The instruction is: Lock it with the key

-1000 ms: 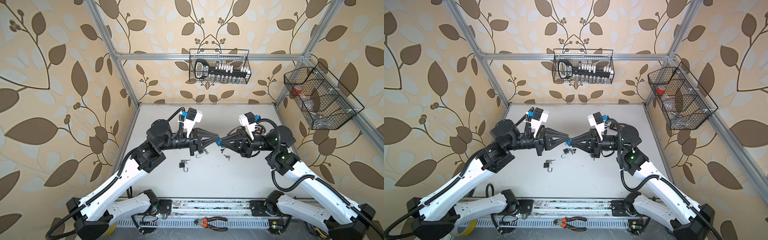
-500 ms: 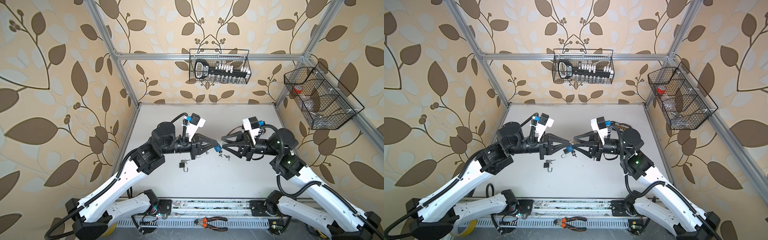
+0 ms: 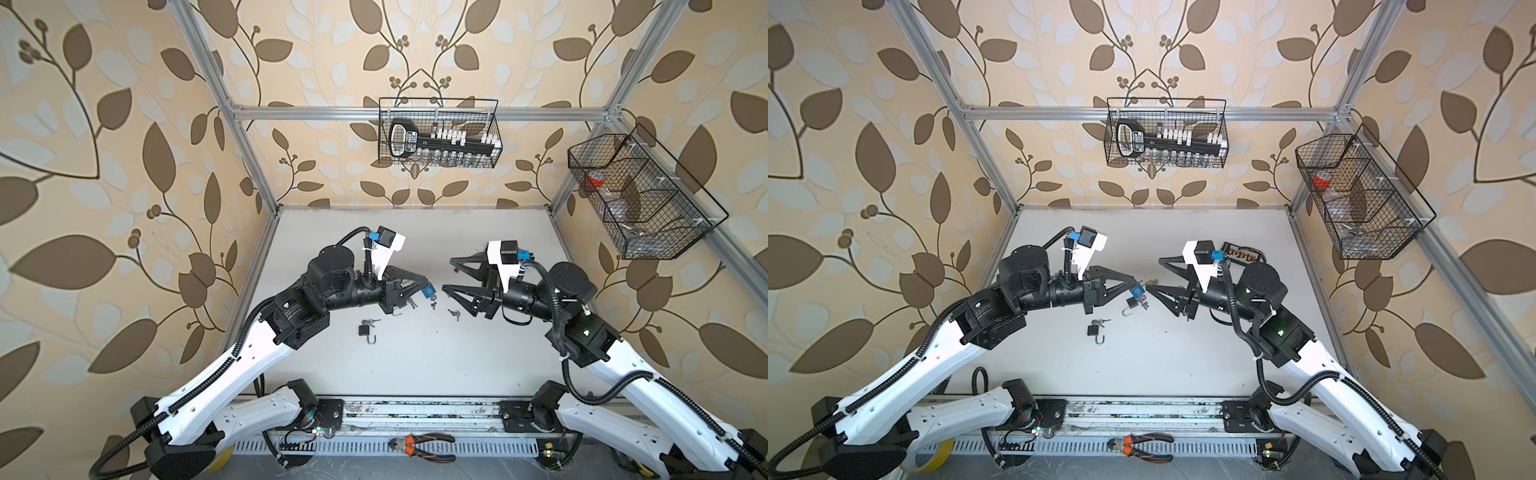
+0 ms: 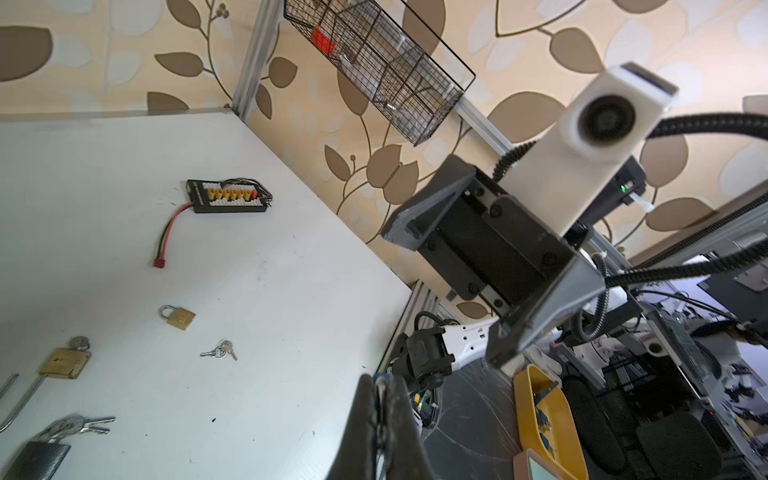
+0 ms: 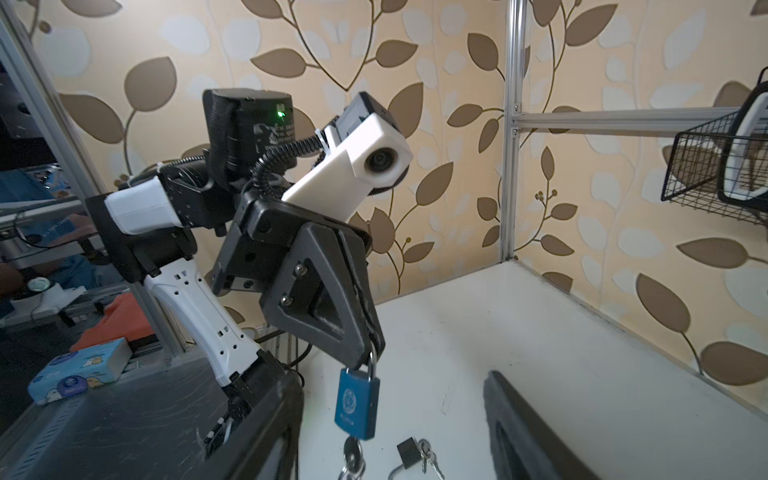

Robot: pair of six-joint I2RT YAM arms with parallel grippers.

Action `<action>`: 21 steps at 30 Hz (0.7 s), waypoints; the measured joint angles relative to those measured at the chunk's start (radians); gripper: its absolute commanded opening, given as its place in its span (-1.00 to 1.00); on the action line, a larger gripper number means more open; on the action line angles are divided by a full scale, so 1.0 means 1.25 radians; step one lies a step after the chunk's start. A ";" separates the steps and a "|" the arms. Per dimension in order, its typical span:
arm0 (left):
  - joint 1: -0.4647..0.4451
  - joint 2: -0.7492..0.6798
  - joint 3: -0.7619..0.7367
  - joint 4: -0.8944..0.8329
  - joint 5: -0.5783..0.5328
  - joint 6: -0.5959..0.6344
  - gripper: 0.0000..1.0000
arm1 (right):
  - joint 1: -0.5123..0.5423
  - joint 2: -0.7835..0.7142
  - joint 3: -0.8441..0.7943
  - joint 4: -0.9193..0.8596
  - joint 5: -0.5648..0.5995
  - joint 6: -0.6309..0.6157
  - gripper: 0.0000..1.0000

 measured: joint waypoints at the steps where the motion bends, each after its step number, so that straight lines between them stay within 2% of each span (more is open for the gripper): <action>1: 0.000 -0.001 -0.001 0.000 -0.015 -0.009 -1.00 | 0.019 0.002 0.000 -0.009 0.023 -0.015 0.43; 6: 0.000 -0.002 -0.006 -0.001 -0.067 -0.038 -1.00 | 0.134 0.032 0.001 -0.047 0.179 -0.085 0.52; 12: 0.000 -0.002 -0.006 -0.001 -0.089 -0.056 -1.00 | 0.229 0.095 0.012 -0.070 0.353 -0.144 0.53; 16: 0.000 -0.002 -0.006 -0.001 -0.096 -0.061 -1.00 | 0.264 0.115 0.020 -0.067 0.437 -0.167 0.50; 21: 0.000 -0.002 -0.007 -0.001 -0.096 -0.067 -1.00 | 0.273 0.117 0.020 -0.044 0.489 -0.178 0.37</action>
